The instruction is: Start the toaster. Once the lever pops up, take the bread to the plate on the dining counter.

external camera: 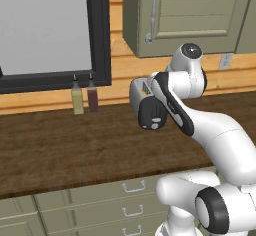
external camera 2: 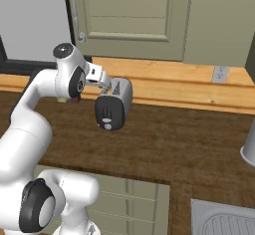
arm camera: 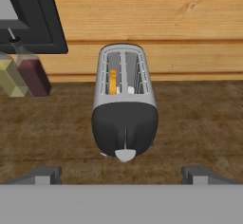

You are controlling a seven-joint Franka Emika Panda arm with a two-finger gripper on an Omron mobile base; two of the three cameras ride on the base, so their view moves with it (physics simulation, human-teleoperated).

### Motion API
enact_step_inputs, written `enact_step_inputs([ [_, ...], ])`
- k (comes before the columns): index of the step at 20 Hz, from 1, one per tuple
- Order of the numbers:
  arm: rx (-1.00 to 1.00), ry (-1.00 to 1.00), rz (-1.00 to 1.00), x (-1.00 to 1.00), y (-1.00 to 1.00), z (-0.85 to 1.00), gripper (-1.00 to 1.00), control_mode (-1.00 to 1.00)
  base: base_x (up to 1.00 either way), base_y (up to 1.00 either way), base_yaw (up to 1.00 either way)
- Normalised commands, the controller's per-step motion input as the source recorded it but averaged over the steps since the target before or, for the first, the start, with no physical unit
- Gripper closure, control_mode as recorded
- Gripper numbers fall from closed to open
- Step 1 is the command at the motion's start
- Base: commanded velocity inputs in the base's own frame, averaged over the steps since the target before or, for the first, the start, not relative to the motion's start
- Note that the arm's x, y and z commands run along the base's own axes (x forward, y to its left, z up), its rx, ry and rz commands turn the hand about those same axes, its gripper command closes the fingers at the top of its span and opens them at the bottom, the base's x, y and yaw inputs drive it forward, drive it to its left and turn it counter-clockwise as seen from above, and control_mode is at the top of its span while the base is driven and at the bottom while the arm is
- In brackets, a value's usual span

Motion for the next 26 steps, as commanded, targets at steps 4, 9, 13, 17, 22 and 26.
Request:
enact_step_inputs([
  [4, 0.0, 0.0, 0.0, 0.0, 0.0, 0.0, -1.0, -1.0, 0.0, 0.0, 0.0],
  [9, 0.0, 0.0, 0.0, 0.0, 0.0, 0.0, -1.0, -1.0, 0.0, 0.0, 0.0],
  [13, 0.0, 0.0, 0.0, 0.0, 0.0, 0.0, -1.0, -1.0, 0.0, 0.0, 0.0],
  [17, 0.0, 0.0, 0.0, 0.0, 0.0, 0.0, -1.0, -1.0, 0.0, 0.0, 0.0],
  [22, 0.0, 0.0, 0.0, 0.0, 0.0, 0.0, -1.0, -1.0, 0.0, 0.0, 0.0],
  [26, 0.0, 0.0, 0.0, 0.0, 0.0, 0.0, -1.0, -1.0, 0.0, 0.0, 0.0],
])
